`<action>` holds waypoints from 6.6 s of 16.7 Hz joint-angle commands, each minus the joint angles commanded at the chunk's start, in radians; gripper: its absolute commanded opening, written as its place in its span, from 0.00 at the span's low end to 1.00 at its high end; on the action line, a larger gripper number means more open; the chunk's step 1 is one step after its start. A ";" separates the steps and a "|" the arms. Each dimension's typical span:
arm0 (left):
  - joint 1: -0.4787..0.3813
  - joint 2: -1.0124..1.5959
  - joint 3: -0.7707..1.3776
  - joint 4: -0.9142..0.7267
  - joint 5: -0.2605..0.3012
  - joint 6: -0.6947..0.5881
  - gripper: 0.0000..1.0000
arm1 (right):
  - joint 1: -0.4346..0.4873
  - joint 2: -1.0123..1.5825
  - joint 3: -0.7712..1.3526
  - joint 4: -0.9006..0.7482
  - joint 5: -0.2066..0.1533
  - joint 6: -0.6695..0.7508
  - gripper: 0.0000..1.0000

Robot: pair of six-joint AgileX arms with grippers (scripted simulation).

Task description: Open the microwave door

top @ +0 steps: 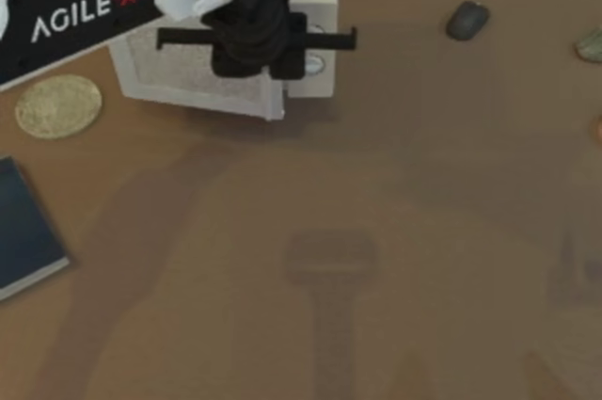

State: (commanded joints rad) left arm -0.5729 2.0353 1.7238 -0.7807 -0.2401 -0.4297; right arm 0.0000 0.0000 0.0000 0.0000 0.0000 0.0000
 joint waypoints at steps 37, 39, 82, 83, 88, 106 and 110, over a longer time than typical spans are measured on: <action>0.013 -0.085 -0.124 0.060 0.051 0.099 0.00 | 0.000 0.000 0.000 0.000 0.000 0.000 1.00; 0.013 -0.085 -0.124 0.060 0.051 0.099 0.00 | 0.000 0.000 0.000 0.000 0.000 0.000 1.00; 0.029 -0.166 -0.243 0.109 0.118 0.208 0.00 | 0.000 0.000 0.000 0.000 0.000 0.000 1.00; 0.030 -0.168 -0.244 0.111 0.119 0.211 0.00 | 0.000 0.000 0.000 0.000 0.000 0.000 1.00; 0.053 -0.212 -0.311 0.125 0.157 0.288 0.00 | 0.000 0.000 0.000 0.000 0.000 0.000 1.00; 0.067 -0.250 -0.343 0.144 0.183 0.336 0.00 | 0.000 0.000 0.000 0.000 0.000 0.000 1.00; 0.067 -0.250 -0.343 0.144 0.183 0.336 0.00 | 0.000 0.000 0.000 0.000 0.000 0.000 1.00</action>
State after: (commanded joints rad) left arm -0.5061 1.7857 1.3805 -0.6370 -0.0571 -0.0938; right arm 0.0000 0.0000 0.0000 0.0000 0.0000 0.0000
